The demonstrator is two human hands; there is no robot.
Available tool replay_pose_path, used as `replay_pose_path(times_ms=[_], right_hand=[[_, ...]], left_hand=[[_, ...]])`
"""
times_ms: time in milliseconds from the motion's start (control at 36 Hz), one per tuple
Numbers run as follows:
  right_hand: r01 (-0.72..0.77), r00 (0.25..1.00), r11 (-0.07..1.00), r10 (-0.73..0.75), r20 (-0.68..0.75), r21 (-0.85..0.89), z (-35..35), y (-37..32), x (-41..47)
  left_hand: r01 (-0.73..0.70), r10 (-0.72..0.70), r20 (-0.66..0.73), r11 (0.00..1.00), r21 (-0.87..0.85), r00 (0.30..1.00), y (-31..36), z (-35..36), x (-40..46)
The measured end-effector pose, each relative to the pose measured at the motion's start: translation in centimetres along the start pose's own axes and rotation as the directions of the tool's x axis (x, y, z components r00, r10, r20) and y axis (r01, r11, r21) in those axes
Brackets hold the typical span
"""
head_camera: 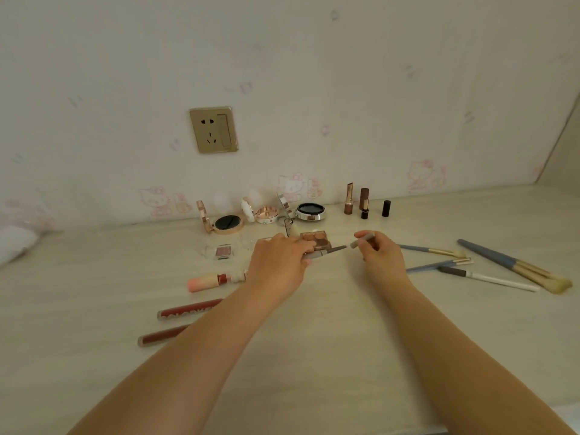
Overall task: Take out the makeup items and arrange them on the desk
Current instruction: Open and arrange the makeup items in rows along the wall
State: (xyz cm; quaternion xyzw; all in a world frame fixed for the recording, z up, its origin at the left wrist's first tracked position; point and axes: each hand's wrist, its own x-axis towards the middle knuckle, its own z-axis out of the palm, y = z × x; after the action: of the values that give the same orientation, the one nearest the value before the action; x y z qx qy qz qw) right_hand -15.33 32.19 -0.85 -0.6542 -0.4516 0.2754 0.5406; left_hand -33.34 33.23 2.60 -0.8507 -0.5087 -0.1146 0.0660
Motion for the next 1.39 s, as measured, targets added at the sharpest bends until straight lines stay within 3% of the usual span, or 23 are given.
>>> replay_pose_path(times_ms=[167, 583, 1167, 1306, 1389], right_hand=[[0.043, 0.999, 0.979, -0.046, -0.013, -0.201, 1.3, 0.1, 1.2], [0.103, 0.994, 0.777, -0.1, 0.04, -0.62, 2.1, 0.8, 1.5], [0.085, 0.996, 0.579, -0.039, 0.077, -0.811, 1.8, -0.1, 0.9], [0.065, 0.998, 0.632, -0.026, 0.062, -0.772, 1.4, -0.2, 0.2], [0.011, 1.0, 0.737, 0.004, 0.02, -0.675, 0.9, -0.2, -0.4]], left_hand=[[0.008, -0.009, 0.044, 1.0, 0.017, 0.999, 0.3, 1.2, 1.7], [0.092, -0.09, 0.101, 0.996, -0.017, 0.991, -0.1, 2.8, 2.3], [0.113, -0.108, 0.101, 0.992, -0.048, 0.989, -0.6, 2.8, 2.0], [0.081, -0.082, 0.054, 0.997, 0.017, 0.995, -0.8, 3.4, 1.5], [0.061, -0.06, -0.032, 0.998, 0.011, 0.998, -0.4, 3.5, 0.8]])
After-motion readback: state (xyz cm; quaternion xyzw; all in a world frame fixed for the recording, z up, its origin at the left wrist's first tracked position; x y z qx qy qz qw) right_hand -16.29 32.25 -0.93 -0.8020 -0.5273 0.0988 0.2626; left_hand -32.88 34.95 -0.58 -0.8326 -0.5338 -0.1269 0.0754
